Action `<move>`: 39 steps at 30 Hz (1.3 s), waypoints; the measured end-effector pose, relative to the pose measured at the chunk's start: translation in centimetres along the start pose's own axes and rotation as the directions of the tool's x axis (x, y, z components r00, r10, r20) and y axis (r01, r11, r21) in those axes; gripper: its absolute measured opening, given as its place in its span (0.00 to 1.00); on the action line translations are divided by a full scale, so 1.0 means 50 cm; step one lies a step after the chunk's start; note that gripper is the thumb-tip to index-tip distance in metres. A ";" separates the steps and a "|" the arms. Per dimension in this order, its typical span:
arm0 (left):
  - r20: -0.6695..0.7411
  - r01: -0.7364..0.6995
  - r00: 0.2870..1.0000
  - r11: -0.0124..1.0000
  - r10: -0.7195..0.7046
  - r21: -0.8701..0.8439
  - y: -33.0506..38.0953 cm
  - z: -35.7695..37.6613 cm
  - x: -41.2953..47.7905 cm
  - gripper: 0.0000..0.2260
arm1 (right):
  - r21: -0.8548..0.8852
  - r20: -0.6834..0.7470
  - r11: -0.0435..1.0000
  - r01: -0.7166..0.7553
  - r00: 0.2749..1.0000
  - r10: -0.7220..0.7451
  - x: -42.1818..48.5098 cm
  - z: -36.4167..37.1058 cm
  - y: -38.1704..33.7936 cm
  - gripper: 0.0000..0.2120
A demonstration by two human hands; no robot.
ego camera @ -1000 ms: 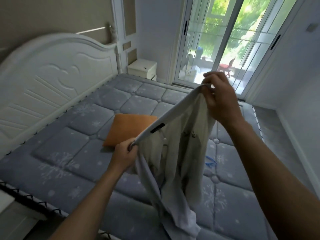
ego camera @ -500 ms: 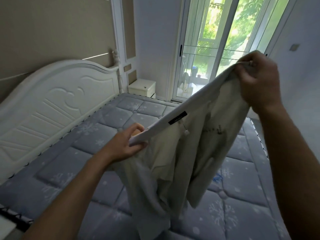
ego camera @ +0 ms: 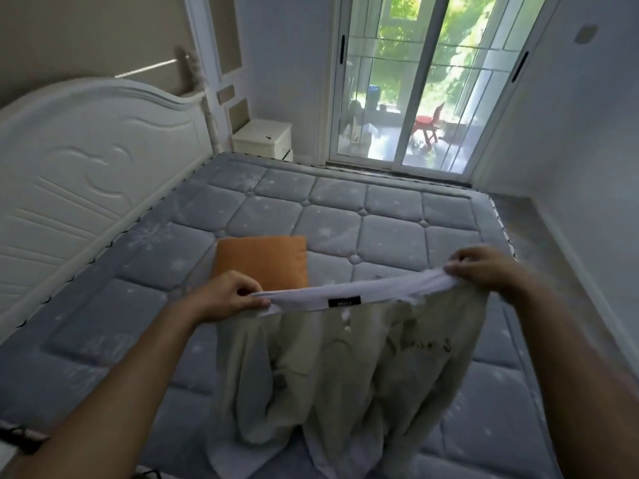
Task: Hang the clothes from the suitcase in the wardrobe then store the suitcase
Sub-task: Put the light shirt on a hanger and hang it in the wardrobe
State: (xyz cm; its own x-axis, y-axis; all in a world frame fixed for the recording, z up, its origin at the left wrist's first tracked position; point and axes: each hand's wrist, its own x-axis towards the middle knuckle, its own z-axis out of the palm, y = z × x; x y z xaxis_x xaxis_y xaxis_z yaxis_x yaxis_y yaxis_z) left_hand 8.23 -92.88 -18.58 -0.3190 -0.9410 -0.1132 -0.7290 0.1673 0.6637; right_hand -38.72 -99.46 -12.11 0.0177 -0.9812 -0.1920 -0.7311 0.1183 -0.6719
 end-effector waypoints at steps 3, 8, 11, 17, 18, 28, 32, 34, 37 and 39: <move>-0.017 0.097 0.995 0.994 -0.098 -0.049 -0.070 0.088 0.068 0.20 | 0.233 0.129 0.966 -0.113 0.988 0.085 0.046 0.092 0.149 0.06; -0.022 0.259 0.965 0.960 -0.263 -0.107 -0.132 0.189 0.171 0.20 | 0.418 0.209 0.825 -0.381 0.924 0.321 0.097 0.212 0.328 0.07; 0.028 0.308 0.951 0.940 -0.308 -0.145 -0.155 0.253 0.247 0.18 | 0.424 0.200 0.763 -0.488 0.872 0.446 0.152 0.281 0.423 0.09; -0.015 0.416 0.897 0.857 -0.441 -0.305 -0.235 0.383 0.359 0.05 | 0.254 0.141 0.782 -0.569 0.821 0.553 0.249 0.401 0.585 0.12; -0.048 0.448 0.870 0.829 -0.490 -0.335 -0.246 0.400 0.365 0.04 | 0.216 0.140 0.794 -0.569 0.823 0.551 0.257 0.407 0.599 0.10; -0.113 0.525 0.828 0.830 -0.550 -0.190 -0.429 0.576 0.568 0.05 | 0.330 0.244 0.776 -0.537 0.843 0.479 0.458 0.584 0.742 0.05; -0.059 0.490 0.862 0.858 -0.503 -0.155 -0.455 0.649 0.655 0.02 | 0.458 0.311 0.743 -0.487 0.871 0.380 0.523 0.642 0.729 0.09; -0.042 0.474 0.873 0.865 -0.486 -0.162 -0.466 0.692 0.698 0.04 | 0.533 0.358 0.658 -0.532 0.846 0.394 0.552 0.679 0.738 0.10; -0.018 0.516 0.849 0.837 -0.528 -0.183 -0.477 0.744 0.764 0.11 | 0.662 0.400 0.439 -0.608 0.781 0.479 0.577 0.729 0.767 0.19; -0.004 0.559 0.824 0.813 -0.567 -0.166 -0.484 0.767 0.802 0.15 | 0.731 0.432 0.274 -0.625 0.735 0.522 0.579 0.739 0.778 0.21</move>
State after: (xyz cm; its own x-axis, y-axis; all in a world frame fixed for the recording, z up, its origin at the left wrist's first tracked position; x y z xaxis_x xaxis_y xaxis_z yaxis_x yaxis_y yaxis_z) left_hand -10.17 -123.39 -67.55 0.1528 -0.8710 -0.4669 -0.6704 -0.4385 0.5986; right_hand -41.45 -117.64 -70.27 -0.0736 -0.5939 -0.8012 0.2868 0.7568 -0.5874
